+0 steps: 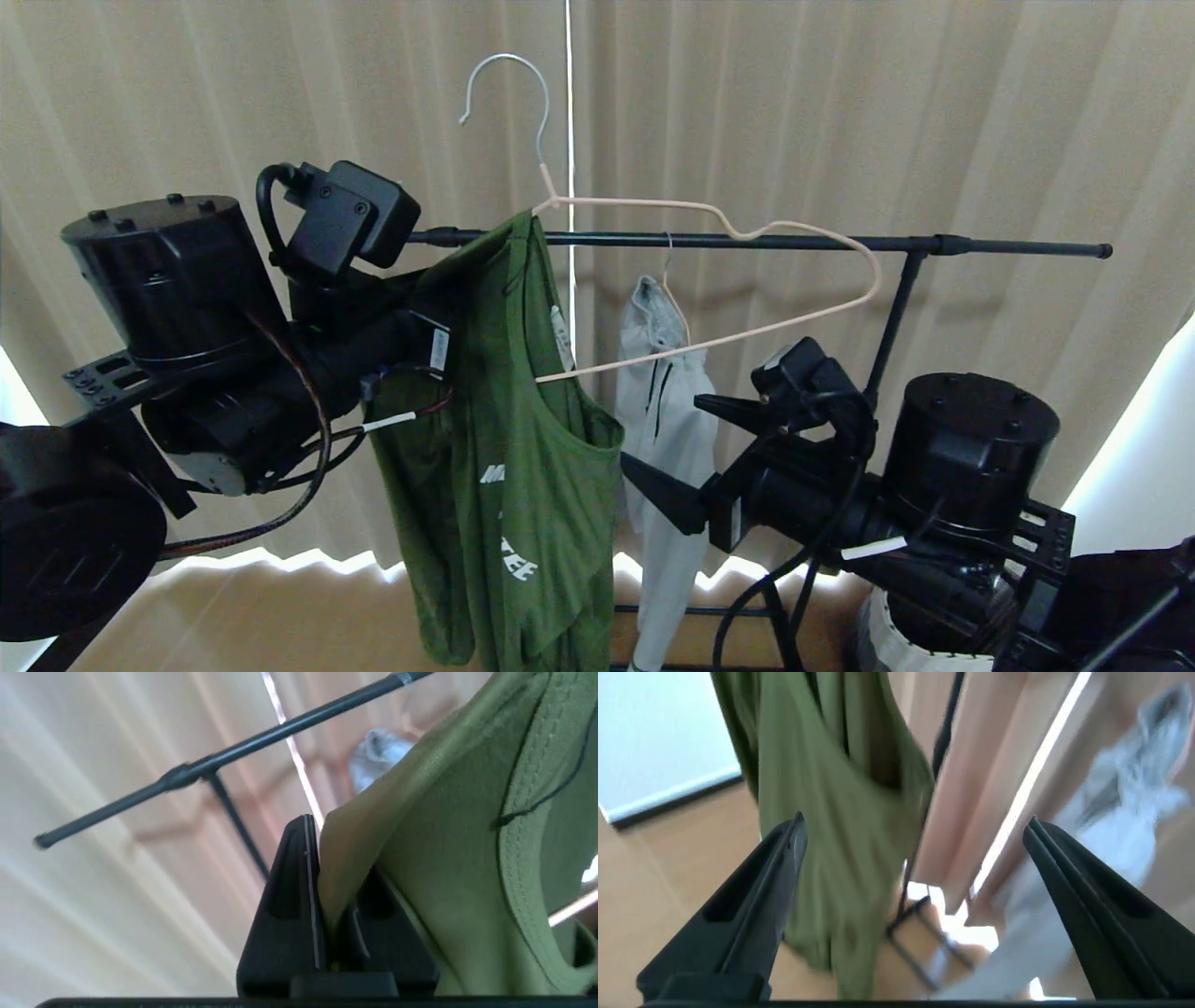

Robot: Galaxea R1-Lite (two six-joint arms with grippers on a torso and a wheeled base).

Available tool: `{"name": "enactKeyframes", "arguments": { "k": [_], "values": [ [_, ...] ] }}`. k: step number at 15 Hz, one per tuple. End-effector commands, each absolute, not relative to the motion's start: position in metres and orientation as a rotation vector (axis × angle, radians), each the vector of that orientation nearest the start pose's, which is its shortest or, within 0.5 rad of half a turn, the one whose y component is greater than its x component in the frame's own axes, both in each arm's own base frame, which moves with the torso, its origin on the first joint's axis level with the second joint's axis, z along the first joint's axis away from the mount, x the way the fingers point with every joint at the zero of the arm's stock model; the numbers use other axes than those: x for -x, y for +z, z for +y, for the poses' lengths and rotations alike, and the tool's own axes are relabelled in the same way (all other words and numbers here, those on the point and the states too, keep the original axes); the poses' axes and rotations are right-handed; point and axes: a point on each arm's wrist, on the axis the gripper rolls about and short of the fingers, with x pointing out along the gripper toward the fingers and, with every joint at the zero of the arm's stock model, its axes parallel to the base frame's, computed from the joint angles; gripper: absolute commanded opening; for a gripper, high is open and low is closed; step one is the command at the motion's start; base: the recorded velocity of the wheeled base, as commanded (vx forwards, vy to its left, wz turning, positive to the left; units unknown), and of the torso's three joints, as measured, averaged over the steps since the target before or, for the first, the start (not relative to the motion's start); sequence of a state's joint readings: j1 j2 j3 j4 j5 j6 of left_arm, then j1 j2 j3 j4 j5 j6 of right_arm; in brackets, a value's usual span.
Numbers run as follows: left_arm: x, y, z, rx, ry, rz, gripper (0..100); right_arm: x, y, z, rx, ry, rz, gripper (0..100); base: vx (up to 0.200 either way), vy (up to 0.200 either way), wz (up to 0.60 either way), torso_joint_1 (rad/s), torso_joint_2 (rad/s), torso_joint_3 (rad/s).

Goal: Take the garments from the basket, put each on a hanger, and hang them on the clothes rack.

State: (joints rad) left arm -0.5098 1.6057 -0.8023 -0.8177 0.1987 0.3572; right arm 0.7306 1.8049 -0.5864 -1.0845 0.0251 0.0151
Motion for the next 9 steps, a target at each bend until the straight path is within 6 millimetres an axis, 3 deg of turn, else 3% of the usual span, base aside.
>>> {"name": "enactKeyframes", "arguments": {
  "k": [1,9],
  "values": [
    [-0.250,0.231,-0.142,-0.345,-0.326,-0.084,0,-0.233,0.125,0.209,0.044,0.752,0.160,100,0.000,0.000,0.00,0.000,0.00,0.000],
    [-0.237,0.237,-0.152,-0.334,-0.380,-0.115,0,-0.248,0.132,0.203,0.030,0.705,0.126,100,0.000,0.000,0.00,0.000,0.00,0.000]
  ]
}}
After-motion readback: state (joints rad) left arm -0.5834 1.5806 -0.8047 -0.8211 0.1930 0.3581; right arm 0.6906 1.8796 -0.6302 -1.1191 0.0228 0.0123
